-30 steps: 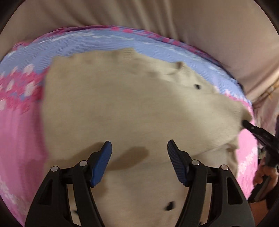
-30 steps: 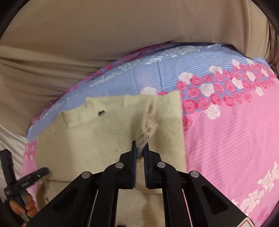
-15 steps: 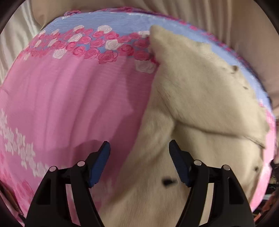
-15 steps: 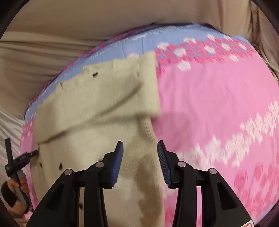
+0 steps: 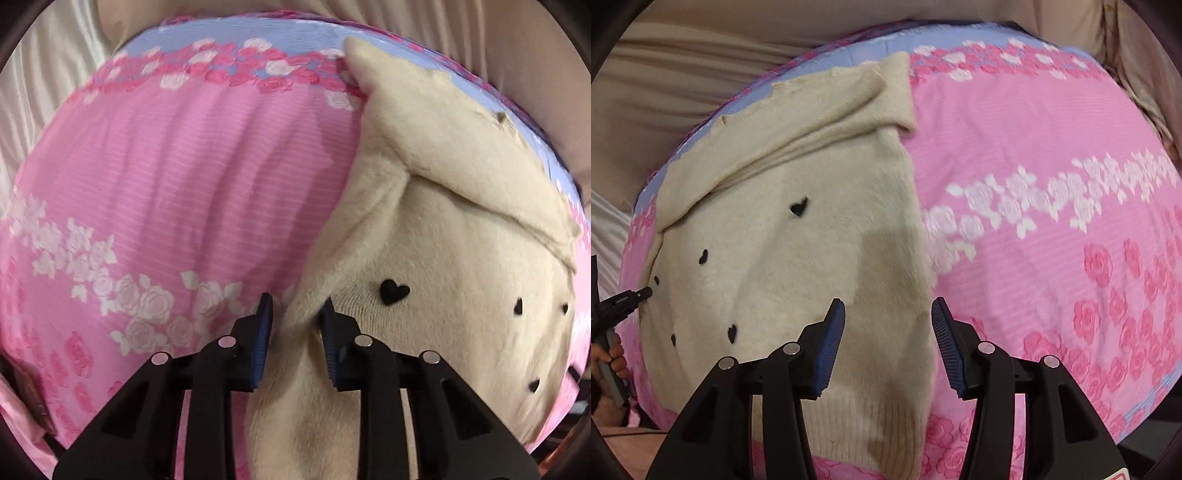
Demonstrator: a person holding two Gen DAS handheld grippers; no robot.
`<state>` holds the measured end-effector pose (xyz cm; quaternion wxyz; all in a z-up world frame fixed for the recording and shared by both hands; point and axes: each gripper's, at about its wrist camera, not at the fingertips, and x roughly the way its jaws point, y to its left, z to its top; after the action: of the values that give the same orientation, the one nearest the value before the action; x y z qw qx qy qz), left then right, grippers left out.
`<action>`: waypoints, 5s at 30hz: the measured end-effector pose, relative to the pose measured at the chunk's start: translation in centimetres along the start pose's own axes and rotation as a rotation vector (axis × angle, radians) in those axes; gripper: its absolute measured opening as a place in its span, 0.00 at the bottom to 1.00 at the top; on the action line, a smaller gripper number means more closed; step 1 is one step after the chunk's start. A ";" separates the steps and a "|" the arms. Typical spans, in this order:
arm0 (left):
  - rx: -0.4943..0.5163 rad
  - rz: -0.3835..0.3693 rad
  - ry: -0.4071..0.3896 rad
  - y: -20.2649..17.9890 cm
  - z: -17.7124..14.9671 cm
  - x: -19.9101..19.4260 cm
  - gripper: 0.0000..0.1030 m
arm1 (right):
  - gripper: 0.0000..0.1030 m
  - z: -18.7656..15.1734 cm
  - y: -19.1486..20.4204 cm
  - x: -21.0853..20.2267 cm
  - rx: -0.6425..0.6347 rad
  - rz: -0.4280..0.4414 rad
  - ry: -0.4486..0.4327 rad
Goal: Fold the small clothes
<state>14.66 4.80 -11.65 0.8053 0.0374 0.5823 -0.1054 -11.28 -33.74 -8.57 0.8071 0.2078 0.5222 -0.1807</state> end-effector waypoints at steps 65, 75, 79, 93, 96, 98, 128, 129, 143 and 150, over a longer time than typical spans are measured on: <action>0.284 -0.588 -0.134 -29.0 11.3 -3.1 0.06 | 0.47 4.5 -3.1 -2.6 0.020 0.028 -0.056; -0.011 -0.446 -0.478 -3.5 17.8 -19.3 0.07 | 0.59 13.6 21.5 7.6 -0.614 0.241 -0.017; -0.084 -0.381 -0.570 2.6 18.0 -22.9 0.07 | 0.58 13.8 27.3 13.0 -0.696 0.272 0.081; -0.077 -0.421 -0.675 5.7 18.5 -26.3 0.07 | 0.09 17.1 35.4 15.8 -0.549 0.474 0.164; -0.033 -0.434 -0.648 3.7 18.6 -25.6 0.08 | 0.14 15.7 35.7 17.7 -0.551 0.455 0.204; 0.005 -0.447 -0.625 1.9 18.5 -25.1 0.08 | 0.21 16.0 34.3 16.5 -0.508 0.465 0.191; 0.353 -0.339 -0.210 -21.6 4.8 -4.7 0.52 | 0.42 21.1 3.1 8.3 0.033 0.183 -0.051; 0.339 -0.320 -0.217 -20.5 4.8 -4.9 0.52 | 0.08 21.7 3.2 9.4 0.043 0.175 -0.040; 0.030 -0.100 -0.162 -3.5 1.1 -3.1 0.60 | 0.34 16.1 0.6 4.1 0.120 0.176 -0.119; -0.027 -0.090 -0.067 3.8 -6.7 -5.0 0.61 | 0.55 3.1 -1.5 -1.5 0.004 0.124 0.003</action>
<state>7.73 10.37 -9.32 0.8193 -0.0035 0.5573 -0.1347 -10.24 -36.57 -6.30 0.8157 0.2417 0.5090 -0.1311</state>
